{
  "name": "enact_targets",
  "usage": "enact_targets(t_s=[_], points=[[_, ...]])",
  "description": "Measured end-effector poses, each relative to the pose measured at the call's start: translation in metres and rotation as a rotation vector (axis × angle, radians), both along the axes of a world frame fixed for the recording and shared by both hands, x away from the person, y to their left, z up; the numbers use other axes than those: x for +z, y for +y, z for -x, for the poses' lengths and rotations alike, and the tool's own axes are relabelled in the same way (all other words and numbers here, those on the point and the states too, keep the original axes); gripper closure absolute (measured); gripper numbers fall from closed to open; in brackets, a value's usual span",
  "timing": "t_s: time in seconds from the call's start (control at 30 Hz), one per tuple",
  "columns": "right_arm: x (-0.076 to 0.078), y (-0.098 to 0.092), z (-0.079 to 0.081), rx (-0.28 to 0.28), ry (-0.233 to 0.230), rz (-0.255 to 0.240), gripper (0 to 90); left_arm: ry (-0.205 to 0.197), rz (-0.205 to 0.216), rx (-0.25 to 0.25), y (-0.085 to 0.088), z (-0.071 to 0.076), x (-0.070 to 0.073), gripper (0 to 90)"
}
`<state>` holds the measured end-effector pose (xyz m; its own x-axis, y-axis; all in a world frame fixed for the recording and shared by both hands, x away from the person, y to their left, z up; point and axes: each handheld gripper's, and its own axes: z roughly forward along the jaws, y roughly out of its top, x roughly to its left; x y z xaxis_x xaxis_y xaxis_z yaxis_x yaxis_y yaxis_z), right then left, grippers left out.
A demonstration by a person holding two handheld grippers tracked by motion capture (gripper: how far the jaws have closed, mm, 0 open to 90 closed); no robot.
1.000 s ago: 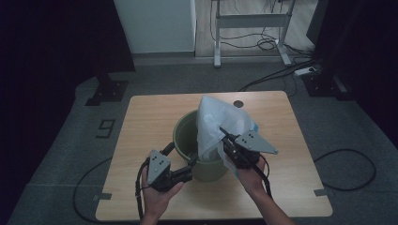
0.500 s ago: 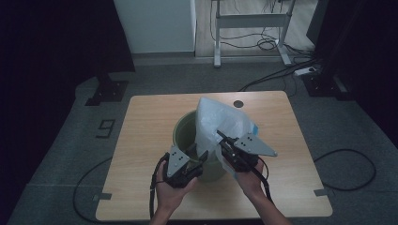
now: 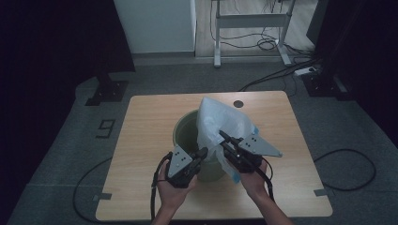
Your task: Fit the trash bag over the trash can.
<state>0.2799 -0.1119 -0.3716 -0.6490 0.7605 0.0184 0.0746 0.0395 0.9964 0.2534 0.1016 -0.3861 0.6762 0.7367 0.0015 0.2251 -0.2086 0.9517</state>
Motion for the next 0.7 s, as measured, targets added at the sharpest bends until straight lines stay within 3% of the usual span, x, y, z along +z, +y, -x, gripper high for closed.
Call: enact_targets(t_s=[0.13, 0.17, 0.33, 0.53, 0.7], points=[[-0.001, 0.001, 0.003, 0.014, -0.012, 0.007, 71.4, -0.004, 0.011, 0.010, 0.004, -0.001, 0.001, 90.0], [-0.001, 0.001, 0.006, 0.023, -0.017, 0.017, 57.4, -0.007, 0.023, 0.023, 0.007, -0.001, 0.002, 90.0], [-0.012, -0.001, 0.026, -0.002, -0.021, 0.034, 34.9, -0.004, 0.047, 0.053, 0.016, -0.003, 0.005, 90.0], [-0.035, -0.010, 0.056, -0.048, -0.015, 0.034, 27.2, 0.002, 0.057, 0.062, 0.021, -0.004, 0.006, 90.0], [-0.054, -0.019, 0.068, -0.113, -0.018, 0.045, 26.3, 0.006, 0.061, 0.065, 0.024, -0.005, 0.006, 90.0]])
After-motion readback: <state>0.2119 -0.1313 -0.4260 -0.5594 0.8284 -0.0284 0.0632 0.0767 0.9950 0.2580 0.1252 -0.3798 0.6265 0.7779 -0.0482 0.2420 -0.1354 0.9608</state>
